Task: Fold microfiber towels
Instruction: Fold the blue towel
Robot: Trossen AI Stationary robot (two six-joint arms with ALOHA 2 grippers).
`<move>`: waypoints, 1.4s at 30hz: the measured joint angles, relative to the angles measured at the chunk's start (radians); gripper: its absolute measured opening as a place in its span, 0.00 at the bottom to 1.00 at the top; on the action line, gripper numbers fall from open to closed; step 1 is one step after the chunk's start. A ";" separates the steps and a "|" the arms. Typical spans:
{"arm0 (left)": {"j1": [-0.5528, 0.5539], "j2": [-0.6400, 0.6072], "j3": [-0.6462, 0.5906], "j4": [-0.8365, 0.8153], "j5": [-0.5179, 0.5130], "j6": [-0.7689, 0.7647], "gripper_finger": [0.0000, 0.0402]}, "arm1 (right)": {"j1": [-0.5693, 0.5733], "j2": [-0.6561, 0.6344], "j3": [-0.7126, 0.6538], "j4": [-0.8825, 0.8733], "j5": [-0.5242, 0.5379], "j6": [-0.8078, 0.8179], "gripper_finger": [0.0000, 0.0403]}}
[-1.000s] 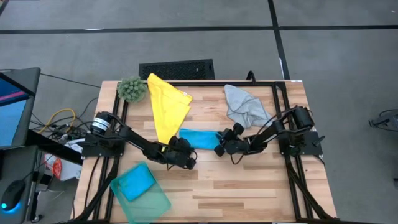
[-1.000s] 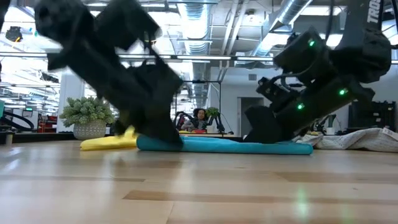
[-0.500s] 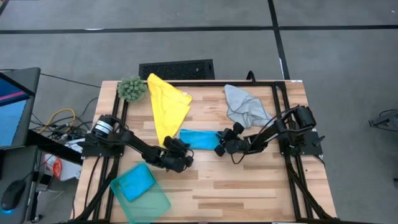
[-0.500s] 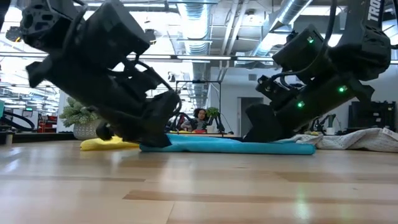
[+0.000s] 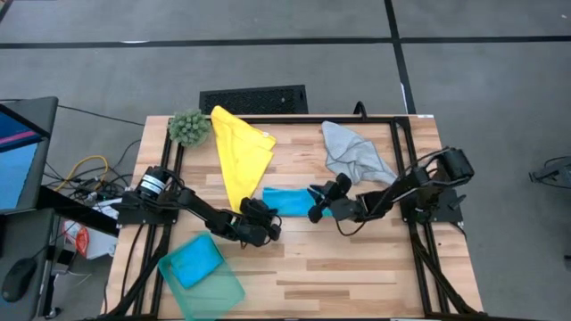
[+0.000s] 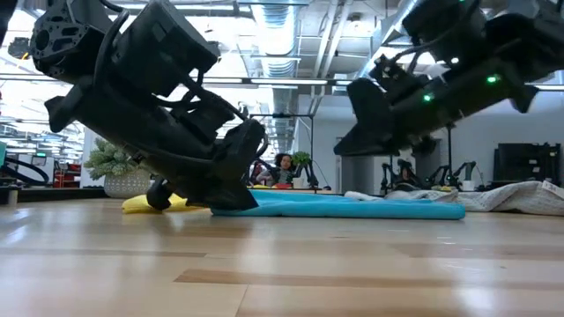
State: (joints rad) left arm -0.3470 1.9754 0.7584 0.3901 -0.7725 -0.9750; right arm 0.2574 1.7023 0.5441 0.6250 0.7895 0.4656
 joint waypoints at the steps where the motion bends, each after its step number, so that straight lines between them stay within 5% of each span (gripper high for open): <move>1: 0.000 0.001 0.000 0.019 0.014 0.014 0.00 | 0.017 0.015 0.000 0.013 -0.001 0.001 0.24; 13: 0.005 -0.018 0.027 0.038 0.070 0.022 0.00 | 0.161 0.262 0.006 -0.085 0.056 0.356 0.24; 22: 0.013 -0.182 0.076 0.007 -0.098 0.408 0.00 | 0.159 0.251 0.004 -0.094 0.058 0.277 0.24; 33: 0.117 0.043 0.055 -0.014 -0.038 0.178 0.00 | 0.162 0.252 0.010 -0.101 0.057 0.267 0.24; 38: 0.125 0.063 0.058 -0.015 -0.010 0.153 0.00 | 0.169 0.150 0.004 -0.205 0.000 0.268 0.24; 42: 0.126 0.024 0.055 -0.031 0.027 0.216 0.00 | 0.182 -0.070 0.007 -0.414 -0.056 0.334 0.24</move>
State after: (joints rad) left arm -0.2207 1.9992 0.8137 0.3592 -0.7460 -0.7592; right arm 0.4391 1.6319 0.5506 0.2107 0.7339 0.7992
